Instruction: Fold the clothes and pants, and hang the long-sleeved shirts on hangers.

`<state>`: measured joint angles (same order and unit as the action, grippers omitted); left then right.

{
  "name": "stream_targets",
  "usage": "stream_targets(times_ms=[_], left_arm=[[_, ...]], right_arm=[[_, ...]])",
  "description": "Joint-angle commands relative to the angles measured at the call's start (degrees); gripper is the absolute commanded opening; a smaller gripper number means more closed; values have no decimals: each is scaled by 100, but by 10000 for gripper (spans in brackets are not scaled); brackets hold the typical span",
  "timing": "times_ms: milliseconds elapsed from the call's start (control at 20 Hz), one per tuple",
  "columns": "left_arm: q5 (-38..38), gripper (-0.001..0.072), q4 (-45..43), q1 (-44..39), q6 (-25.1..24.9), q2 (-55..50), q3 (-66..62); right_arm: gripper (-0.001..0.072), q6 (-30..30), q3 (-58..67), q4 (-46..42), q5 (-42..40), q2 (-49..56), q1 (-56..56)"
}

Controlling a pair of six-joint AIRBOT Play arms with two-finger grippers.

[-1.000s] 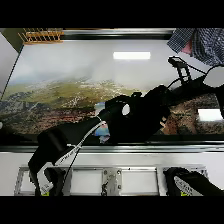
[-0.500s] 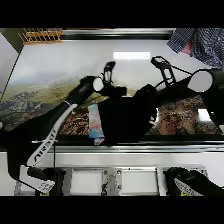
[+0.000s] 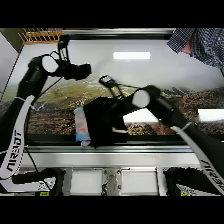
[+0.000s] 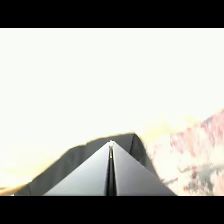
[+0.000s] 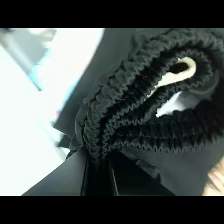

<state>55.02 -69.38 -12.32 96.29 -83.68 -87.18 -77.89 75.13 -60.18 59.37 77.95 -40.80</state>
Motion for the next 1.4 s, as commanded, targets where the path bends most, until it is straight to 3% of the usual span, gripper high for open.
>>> stream_targets(times_ms=[0, 50, 100, 150, 350, 400, 600, 650, 700, 800, 950, 1150, 1350], left_arm=[[166, 10, -11, 579, -105, 407, -7], [214, 10, -11, 715, -111, 496, -7], [267, 10, -11, 835, -118, 568, -7], [337, 10, -11, 953, -118, 638, -7], [560, 10, -15, 1266, -269, 894, -7], [588, 10, -15, 1296, -302, 970, 20], [321, 10, -2, 1279, -308, 1609, 1137], [304, 10, 0, 1220, -308, 1781, 1508], [291, 10, 0, 1137, -308, 1937, 1836], [205, 10, 2, 881, -308, 2216, 2415], [-133, 10, -2, 468, -308, 2573, 3021], [-260, 10, 2, 267, -304, 2837, 3270], [-275, 10, 4, 264, -302, 2889, 3261]], right_arm=[[54, 376, 17, 553, -1956, 914, -1169], [260, 378, 92, 699, -2520, 1202, -1451], [542, 378, 225, 855, -2782, 1445, -1646], [687, 376, 409, 964, -2804, 1628, -1759], [661, 330, 533, 957, -2597, 1307, -1366], [567, 308, 426, 857, -2422, 1139, -1078], [559, 199, -841, 651, -1333, 437, 490], [596, 133, -1196, 643, -1010, 352, 938], [708, 138, -1534, 693, -732, 326, 1401], [706, 144, -2041, 929, -588, 372, 2118], [704, 629, -2269, 1665, -601, 769, 2577], [700, 1718, -2190, 3462, -686, 1456, 2286], [698, 1965, -1661, 4391, -708, 2081, 1574]])
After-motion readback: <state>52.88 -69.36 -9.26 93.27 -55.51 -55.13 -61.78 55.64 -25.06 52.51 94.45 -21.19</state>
